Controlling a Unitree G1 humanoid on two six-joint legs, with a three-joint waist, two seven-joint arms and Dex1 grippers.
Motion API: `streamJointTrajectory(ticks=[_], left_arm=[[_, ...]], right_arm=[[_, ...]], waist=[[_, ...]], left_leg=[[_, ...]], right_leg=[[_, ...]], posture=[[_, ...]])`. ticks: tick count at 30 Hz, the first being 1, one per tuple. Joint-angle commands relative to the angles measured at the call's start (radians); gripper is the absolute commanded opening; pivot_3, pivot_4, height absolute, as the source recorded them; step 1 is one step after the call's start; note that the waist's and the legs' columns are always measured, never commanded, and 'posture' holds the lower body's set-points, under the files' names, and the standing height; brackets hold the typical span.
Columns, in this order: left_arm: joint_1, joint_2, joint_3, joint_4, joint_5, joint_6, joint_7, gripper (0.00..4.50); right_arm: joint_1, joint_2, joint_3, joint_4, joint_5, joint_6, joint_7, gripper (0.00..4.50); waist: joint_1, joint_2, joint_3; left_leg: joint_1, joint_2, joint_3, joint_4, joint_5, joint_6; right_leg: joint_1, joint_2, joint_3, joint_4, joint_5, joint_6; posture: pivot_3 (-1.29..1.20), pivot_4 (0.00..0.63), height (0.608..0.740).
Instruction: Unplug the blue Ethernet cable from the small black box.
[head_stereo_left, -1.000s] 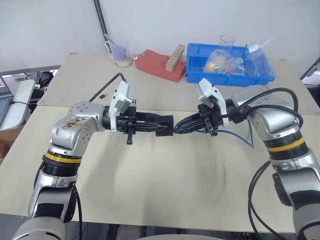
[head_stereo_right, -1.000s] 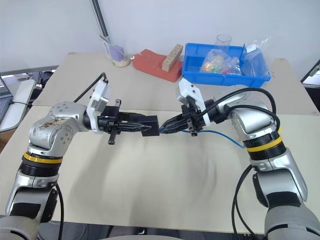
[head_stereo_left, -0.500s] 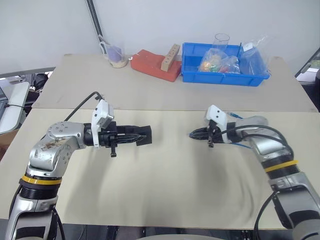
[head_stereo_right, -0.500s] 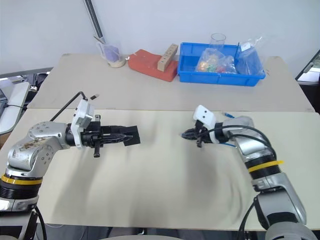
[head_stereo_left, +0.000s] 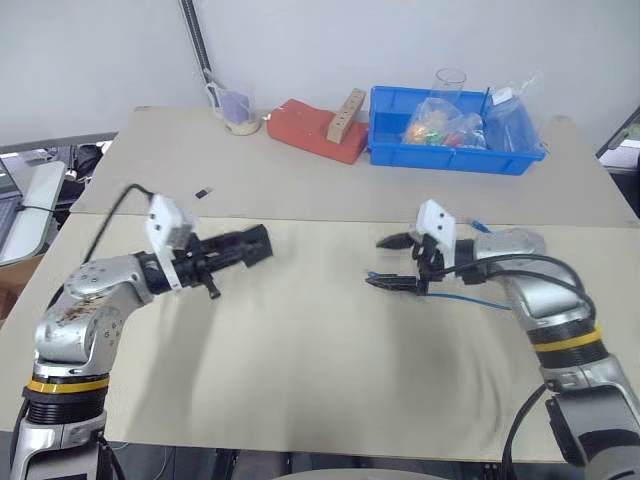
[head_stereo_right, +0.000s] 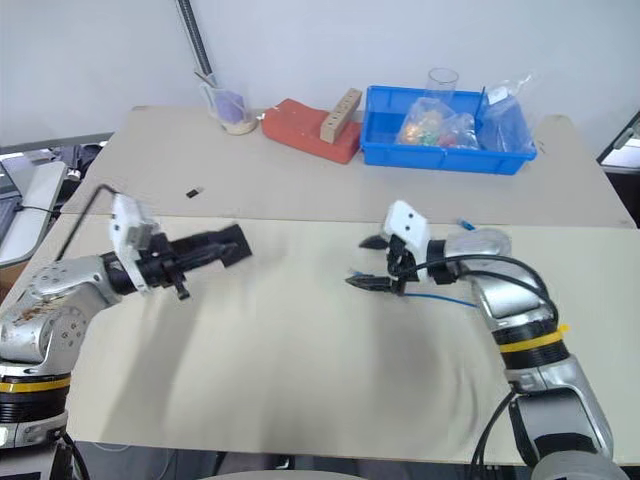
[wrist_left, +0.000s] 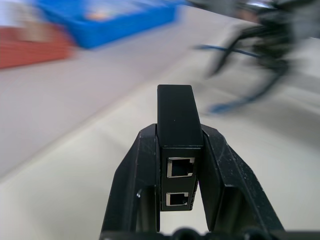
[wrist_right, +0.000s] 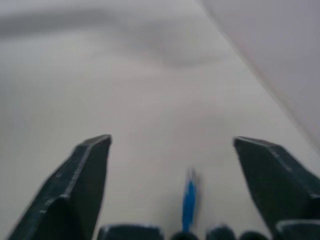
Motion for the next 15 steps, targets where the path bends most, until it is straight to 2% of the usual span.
streamJointTrajectory(ticks=[1,5,9,15], left_arm=[[0.034,-0.061,0.057,0.033,0.053,-0.095,0.125,0.54],[0.065,-0.149,0.068,0.117,0.140,-0.229,0.246,0.54],[0.049,-0.206,0.061,0.201,0.189,-0.331,0.316,0.54],[-0.032,-0.299,0.015,0.398,0.217,-0.458,0.322,0.54]], right_arm=[[-0.010,0.021,-0.086,-0.212,0.180,0.175,-0.063,4.49],[0.002,0.058,-0.110,-0.324,0.241,0.246,-0.171,4.49],[0.016,0.073,-0.091,-0.348,0.227,0.235,-0.239,4.49],[0.027,0.074,-0.062,-0.317,0.170,0.188,-0.293,4.49]], waist=[[0.004,0.000,0.000],[0.010,-0.001,0.000],[0.013,-0.001,0.000],[0.014,-0.002,-0.001]], left_leg=[[0.000,0.000,0.000,0.000,0.000,0.000],[-0.001,0.000,-0.001,0.000,0.000,0.000],[-0.001,-0.002,-0.001,0.000,0.000,0.000],[-0.002,-0.003,0.000,0.000,0.000,0.000]], right_leg=[[0.000,-0.001,0.000,0.000,0.000,0.000],[0.000,-0.001,0.000,0.000,0.000,0.000],[0.000,-0.002,0.000,-0.001,0.000,0.000],[0.000,-0.003,0.000,-0.001,0.000,0.000]], posture=[[0.00,0.150,0.740],[0.00,0.150,0.740],[0.00,0.150,0.740],[0.00,0.150,0.740]])
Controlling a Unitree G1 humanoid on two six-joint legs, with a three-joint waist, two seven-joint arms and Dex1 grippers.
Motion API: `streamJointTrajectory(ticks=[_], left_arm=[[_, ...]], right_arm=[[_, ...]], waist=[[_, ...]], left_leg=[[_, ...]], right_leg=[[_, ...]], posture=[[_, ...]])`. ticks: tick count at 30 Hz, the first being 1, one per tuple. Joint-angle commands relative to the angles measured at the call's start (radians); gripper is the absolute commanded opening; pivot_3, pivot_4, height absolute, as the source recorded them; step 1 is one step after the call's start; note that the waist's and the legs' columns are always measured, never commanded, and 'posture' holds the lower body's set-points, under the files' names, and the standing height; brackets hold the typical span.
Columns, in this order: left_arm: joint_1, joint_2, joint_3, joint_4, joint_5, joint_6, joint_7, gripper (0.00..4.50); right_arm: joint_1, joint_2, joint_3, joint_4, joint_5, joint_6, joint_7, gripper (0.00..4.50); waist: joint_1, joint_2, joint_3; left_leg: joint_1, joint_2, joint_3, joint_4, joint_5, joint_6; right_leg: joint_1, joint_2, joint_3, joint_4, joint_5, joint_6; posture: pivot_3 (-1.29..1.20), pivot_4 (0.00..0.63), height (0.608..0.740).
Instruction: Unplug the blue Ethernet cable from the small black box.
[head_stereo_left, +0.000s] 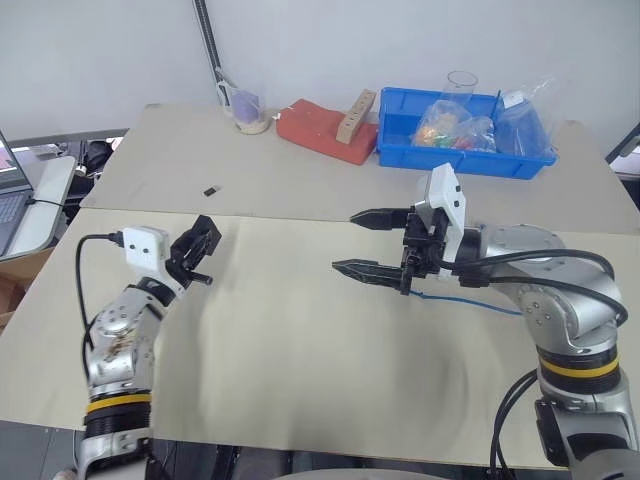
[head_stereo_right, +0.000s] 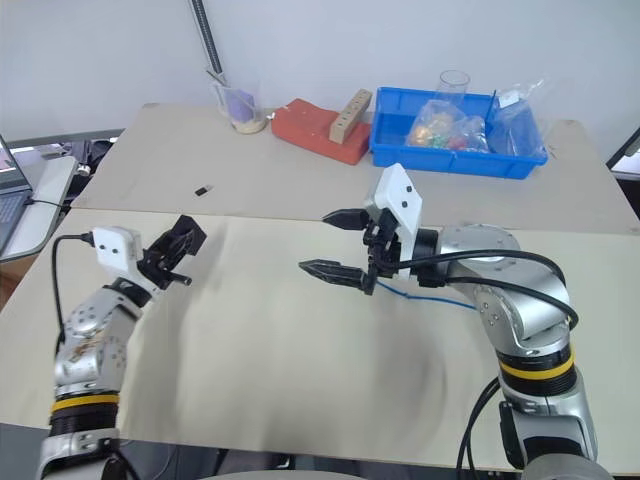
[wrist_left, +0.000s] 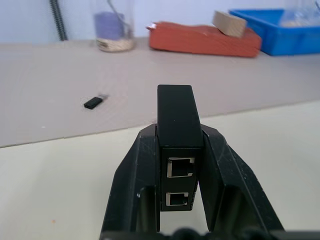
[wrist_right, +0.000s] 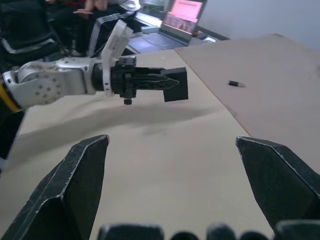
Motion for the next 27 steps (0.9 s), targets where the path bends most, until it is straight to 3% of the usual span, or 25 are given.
streamJointTrajectory(ticks=[1,7,8,14,22,27], left_arm=[[-0.052,-0.013,-0.001,0.079,0.006,-0.081,-0.003,0.54],[-0.085,-0.018,-0.009,0.215,0.021,-0.164,-0.010,0.54],[-0.088,-0.017,-0.010,0.226,0.017,-0.167,-0.015,1.59],[-0.044,-0.001,-0.010,0.163,-0.008,-0.125,-0.041,4.38],[0.182,0.082,0.024,-0.147,-0.088,0.043,-0.085,4.45],[0.191,0.117,0.029,-0.203,-0.105,0.097,-0.085,4.45]], right_arm=[[-0.008,-0.006,-0.006,0.001,-0.025,-0.047,-0.021,4.49],[-0.001,-0.013,-0.010,0.021,-0.044,-0.069,-0.037,4.49],[0.001,-0.015,-0.011,0.024,-0.046,-0.071,-0.037,4.50],[0.029,-0.028,-0.018,0.030,-0.053,-0.091,-0.031,4.50],[0.093,-0.060,-0.032,0.039,-0.054,-0.121,-0.022,4.50],[0.090,-0.050,-0.020,0.059,-0.061,-0.131,-0.025,4.50]], waist=[[-0.002,0.000,0.000],[-0.008,0.000,0.000],[-0.008,0.000,0.000],[-0.005,0.000,0.000],[-0.011,0.000,0.000],[-0.005,0.000,0.000]], left_leg=[[0.000,0.000,0.000,0.000,0.000,0.000],[0.001,0.001,0.000,0.000,0.000,0.000],[0.001,0.001,0.000,0.000,0.000,0.000],[0.000,0.001,0.000,0.000,0.000,0.000],[0.001,0.003,0.000,-0.001,0.000,0.000],[0.001,0.002,0.000,0.000,0.000,0.000]], right_leg=[[0.000,0.000,0.000,0.000,0.000,0.000],[0.000,0.003,0.000,0.001,0.000,0.000],[0.000,0.003,0.000,0.001,0.000,0.000],[0.000,0.002,0.000,0.001,0.000,0.000],[0.000,0.003,0.000,0.001,0.000,0.000],[0.001,0.002,0.000,0.000,0.000,0.000]], posture=[[0.00,0.150,0.740],[0.00,0.150,0.740],[0.00,0.150,0.740],[0.00,0.150,0.740],[0.00,0.150,0.740],[0.00,0.150,0.740]])
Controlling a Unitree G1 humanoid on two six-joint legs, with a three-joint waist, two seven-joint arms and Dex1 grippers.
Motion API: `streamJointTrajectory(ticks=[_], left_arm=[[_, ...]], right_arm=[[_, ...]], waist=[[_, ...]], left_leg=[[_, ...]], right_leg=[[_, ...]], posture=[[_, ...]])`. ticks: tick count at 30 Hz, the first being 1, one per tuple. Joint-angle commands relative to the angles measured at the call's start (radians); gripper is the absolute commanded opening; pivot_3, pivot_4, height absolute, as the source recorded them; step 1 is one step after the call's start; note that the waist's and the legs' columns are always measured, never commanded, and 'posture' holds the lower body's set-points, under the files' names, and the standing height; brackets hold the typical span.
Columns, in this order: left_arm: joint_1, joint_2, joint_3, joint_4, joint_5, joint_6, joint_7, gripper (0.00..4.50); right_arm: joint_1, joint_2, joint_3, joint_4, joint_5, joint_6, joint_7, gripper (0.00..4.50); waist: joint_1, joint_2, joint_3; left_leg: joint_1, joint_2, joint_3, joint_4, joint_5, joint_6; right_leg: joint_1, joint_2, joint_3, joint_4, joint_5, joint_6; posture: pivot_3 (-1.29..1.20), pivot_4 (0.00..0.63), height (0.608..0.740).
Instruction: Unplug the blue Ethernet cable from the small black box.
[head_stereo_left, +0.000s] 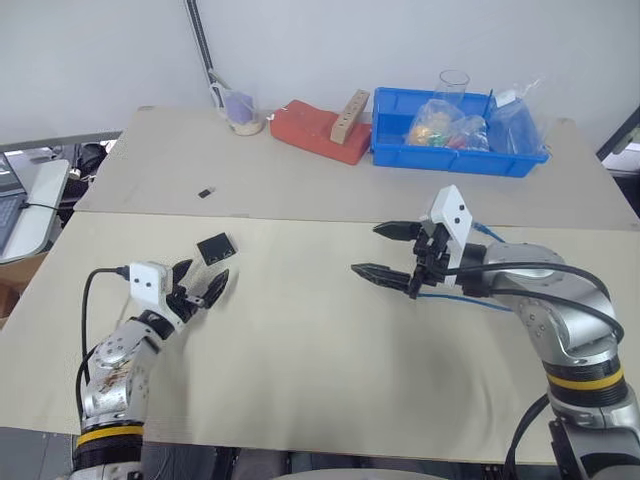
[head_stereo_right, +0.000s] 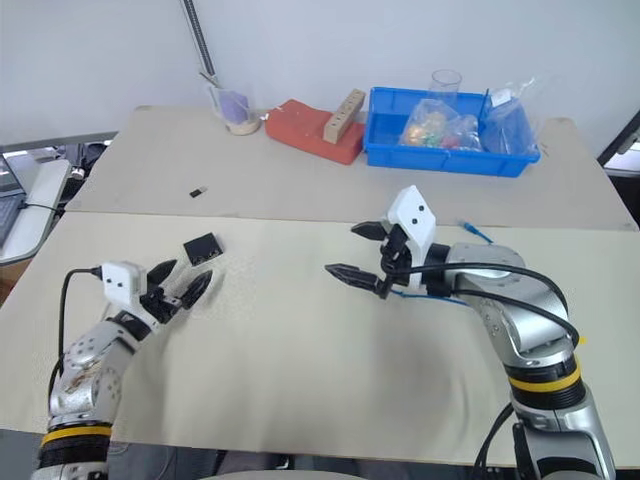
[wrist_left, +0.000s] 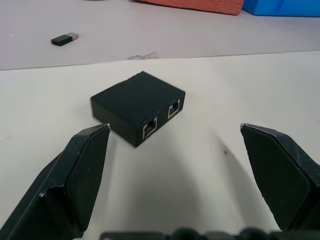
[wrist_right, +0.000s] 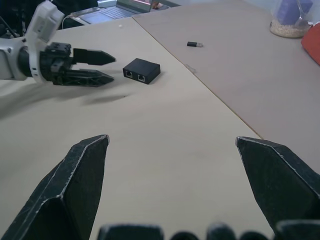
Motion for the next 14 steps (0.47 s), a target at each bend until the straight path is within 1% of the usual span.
streamJointTrajectory(ticks=[1,4,8,10,12,14], left_arm=[[0.001,0.044,0.021,-0.090,-0.031,0.047,-0.014,4.45],[0.061,0.131,0.037,-0.228,-0.084,0.167,-0.063,4.45],[0.161,0.318,0.068,-0.430,-0.137,0.319,-0.155,4.45],[0.202,0.393,0.094,-0.507,-0.147,0.352,-0.187,4.45],[0.210,0.427,0.117,-0.537,-0.156,0.366,-0.203,4.45],[0.187,0.443,0.140,-0.546,-0.192,0.392,-0.216,4.45]], right_arm=[[-0.011,-0.003,-0.021,-0.004,0.000,-0.032,0.003,4.50],[0.006,-0.051,-0.048,-0.009,0.006,-0.034,0.043,4.50],[0.038,-0.122,-0.085,-0.022,0.025,-0.030,0.096,4.50],[0.050,-0.137,-0.097,-0.024,0.027,-0.034,0.105,4.50],[0.060,-0.140,-0.102,-0.025,0.024,-0.038,0.104,4.50],[0.071,-0.134,-0.102,-0.024,0.019,-0.043,0.095,4.50]], waist=[[0.000,0.000,0.000],[-0.003,0.000,0.000],[-0.006,0.000,0.000],[-0.009,0.000,0.001],[-0.010,0.000,0.001],[-0.010,0.000,0.001]], left_leg=[[0.000,0.000,0.000,0.000,0.000,0.000],[-0.001,0.000,0.000,0.000,0.000,0.000],[0.000,0.001,0.000,-0.002,0.000,0.000],[0.001,0.001,0.000,-0.002,0.000,0.000],[0.003,0.001,0.001,-0.002,0.000,0.000],[0.003,0.001,0.002,-0.002,0.000,0.000]], right_leg=[[0.000,0.000,0.000,0.000,0.000,0.000],[-0.001,0.000,0.000,-0.001,0.000,0.000],[0.000,-0.001,0.000,-0.002,0.000,0.000],[0.000,0.000,0.000,-0.002,0.000,0.000],[0.002,0.000,0.001,-0.002,-0.001,-0.002],[0.002,0.000,0.001,-0.002,-0.002,-0.003]], posture=[[0.00,0.150,0.740],[0.00,0.150,0.740],[0.00,0.150,0.740],[0.00,0.150,0.740],[0.00,0.150,0.740],[0.00,0.150,0.740]])
